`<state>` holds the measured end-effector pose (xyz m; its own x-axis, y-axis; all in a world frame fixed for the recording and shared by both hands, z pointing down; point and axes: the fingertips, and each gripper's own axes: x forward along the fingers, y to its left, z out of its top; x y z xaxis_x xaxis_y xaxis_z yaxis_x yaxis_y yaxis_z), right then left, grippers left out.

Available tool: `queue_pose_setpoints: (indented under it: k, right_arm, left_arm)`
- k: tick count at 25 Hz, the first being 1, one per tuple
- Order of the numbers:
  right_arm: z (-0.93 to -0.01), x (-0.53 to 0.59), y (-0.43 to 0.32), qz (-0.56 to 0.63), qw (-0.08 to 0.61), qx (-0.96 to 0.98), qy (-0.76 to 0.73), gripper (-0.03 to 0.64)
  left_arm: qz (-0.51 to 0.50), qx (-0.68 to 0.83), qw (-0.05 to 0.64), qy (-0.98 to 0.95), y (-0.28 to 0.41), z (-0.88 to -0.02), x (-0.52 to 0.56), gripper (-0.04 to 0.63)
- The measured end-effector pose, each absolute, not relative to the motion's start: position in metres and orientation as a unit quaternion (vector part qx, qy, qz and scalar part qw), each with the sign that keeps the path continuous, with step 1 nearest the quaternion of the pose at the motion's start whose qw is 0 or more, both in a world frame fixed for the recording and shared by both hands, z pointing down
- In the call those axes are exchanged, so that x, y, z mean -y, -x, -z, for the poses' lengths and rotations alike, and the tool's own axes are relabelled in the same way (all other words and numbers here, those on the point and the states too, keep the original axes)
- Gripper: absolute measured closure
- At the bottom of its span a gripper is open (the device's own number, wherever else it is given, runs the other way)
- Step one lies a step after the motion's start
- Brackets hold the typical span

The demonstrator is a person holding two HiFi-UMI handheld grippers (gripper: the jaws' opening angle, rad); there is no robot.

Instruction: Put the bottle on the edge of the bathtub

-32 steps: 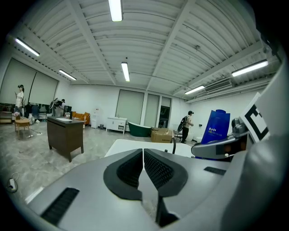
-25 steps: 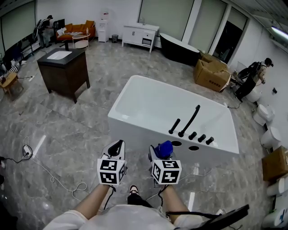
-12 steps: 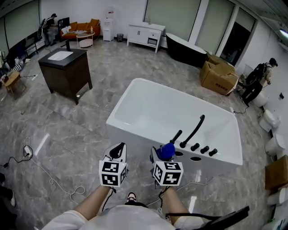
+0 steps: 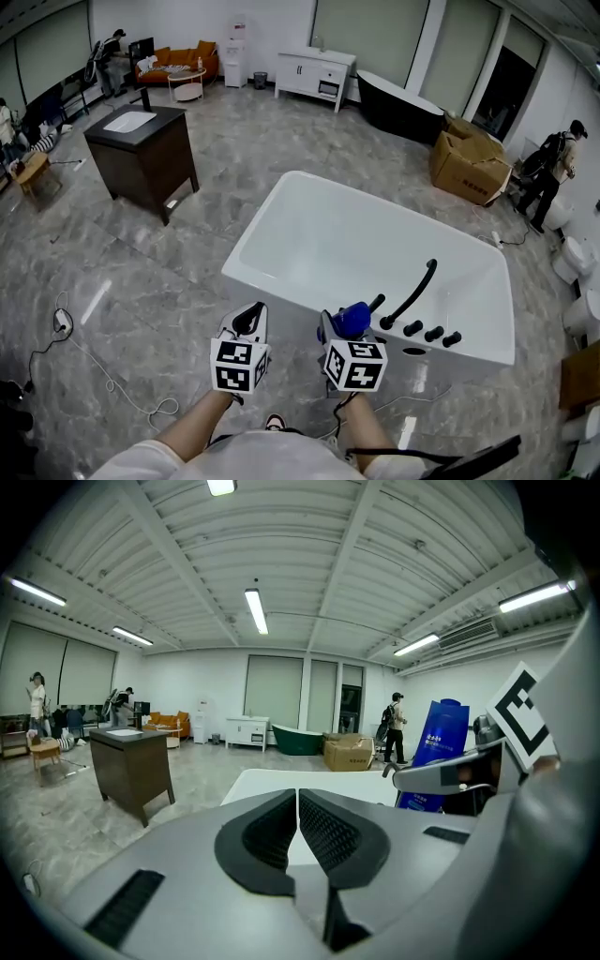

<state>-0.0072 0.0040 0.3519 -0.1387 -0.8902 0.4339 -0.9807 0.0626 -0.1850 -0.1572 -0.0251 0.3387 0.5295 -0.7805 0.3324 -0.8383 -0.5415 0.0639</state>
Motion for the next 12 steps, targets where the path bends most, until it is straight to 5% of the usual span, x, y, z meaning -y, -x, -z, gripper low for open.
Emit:
queue_pose_setpoints:
  k: [12]
  right_arm:
    - [-0.354, 0.015, -0.039, -0.224, 0.109, 0.705, -0.664, 0.451]
  left_arm:
    - [-0.132, 0.469, 0.117, -0.865, 0.129, -0.346, 0.062, 0.571]
